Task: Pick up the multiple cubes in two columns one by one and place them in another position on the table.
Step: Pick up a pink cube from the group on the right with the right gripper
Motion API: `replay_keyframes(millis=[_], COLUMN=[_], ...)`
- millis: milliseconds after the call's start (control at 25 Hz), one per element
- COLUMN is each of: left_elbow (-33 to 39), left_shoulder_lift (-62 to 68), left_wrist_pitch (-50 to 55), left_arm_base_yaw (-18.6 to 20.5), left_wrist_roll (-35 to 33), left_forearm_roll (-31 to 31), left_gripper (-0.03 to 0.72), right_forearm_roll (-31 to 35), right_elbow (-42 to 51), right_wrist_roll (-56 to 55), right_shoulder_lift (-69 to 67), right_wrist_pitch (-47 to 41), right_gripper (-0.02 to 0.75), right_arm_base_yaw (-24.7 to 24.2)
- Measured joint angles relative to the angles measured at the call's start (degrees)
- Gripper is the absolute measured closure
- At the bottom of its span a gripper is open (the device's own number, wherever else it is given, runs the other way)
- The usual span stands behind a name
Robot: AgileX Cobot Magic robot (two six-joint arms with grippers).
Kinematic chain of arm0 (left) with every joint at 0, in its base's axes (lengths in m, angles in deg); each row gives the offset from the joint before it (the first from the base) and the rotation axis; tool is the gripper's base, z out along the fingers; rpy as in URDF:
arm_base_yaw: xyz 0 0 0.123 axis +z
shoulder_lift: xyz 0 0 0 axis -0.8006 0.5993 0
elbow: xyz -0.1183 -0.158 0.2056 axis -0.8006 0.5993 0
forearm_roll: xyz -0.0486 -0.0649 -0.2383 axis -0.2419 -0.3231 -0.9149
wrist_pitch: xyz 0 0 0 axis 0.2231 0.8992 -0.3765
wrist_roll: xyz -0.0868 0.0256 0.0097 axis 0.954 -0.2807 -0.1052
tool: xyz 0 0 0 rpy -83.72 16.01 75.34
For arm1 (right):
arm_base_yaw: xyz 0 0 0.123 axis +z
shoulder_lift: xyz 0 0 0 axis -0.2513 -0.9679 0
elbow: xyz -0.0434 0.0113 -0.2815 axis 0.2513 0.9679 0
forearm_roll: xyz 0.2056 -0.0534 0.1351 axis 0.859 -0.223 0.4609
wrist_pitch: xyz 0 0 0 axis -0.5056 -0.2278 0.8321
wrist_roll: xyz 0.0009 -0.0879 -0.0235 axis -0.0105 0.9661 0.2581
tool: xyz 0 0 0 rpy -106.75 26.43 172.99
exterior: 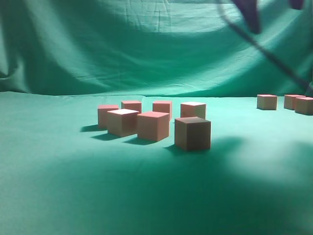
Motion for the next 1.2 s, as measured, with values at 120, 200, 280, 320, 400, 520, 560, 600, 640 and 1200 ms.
replay_keyframes(millis=[120,200,280,320,400,520,560,600,640,1200], left_elbow=[0.0,0.0,0.0,0.0,0.0,0.0,0.0,0.0,0.0,0.0], left_shoulder_lift=[0.0,0.0,0.0,0.0,0.0,0.0,0.0,0.0,0.0,0.0], left_wrist_pitch=[0.0,0.0,0.0,0.0,0.0,0.0,0.0,0.0,0.0,0.0], left_arm_base_yaw=[0.0,0.0,0.0,0.0,0.0,0.0,0.0,0.0,0.0,0.0], left_wrist_roll=[0.0,0.0,0.0,0.0,0.0,0.0,0.0,0.0,0.0,0.0], left_forearm_roll=[0.0,0.0,0.0,0.0,0.0,0.0,0.0,0.0,0.0,0.0], left_gripper=[0.688,0.688,0.688,0.688,0.688,0.688,0.688,0.688,0.688,0.688], right_forearm_roll=[5.8,13.4,21.2,25.0,30.2,33.5,33.7,33.8,34.1,36.0], right_elbow=[0.0,0.0,0.0,0.0,0.0,0.0,0.0,0.0,0.0,0.0], right_wrist_roll=[3.5,7.6,13.2,16.1,21.1,26.8,28.2,29.2,30.1,33.1], right_shoulder_lift=[0.3,0.2,-0.1,-0.6,-1.9,-4.7,-5.5,-6.6,-7.8,-17.6], right_wrist_pitch=[0.4,3.7,8.4,10.4,14.4,18.1,19.0,19.8,20.8,32.7], right_gripper=[0.174,0.174,0.174,0.174,0.174,0.174,0.174,0.174,0.174,0.174], right_arm_base_yaw=[-9.2,-16.0,-21.6,-24.3,-28.1,-31.4,-31.8,-32.2,-32.2,-32.2])
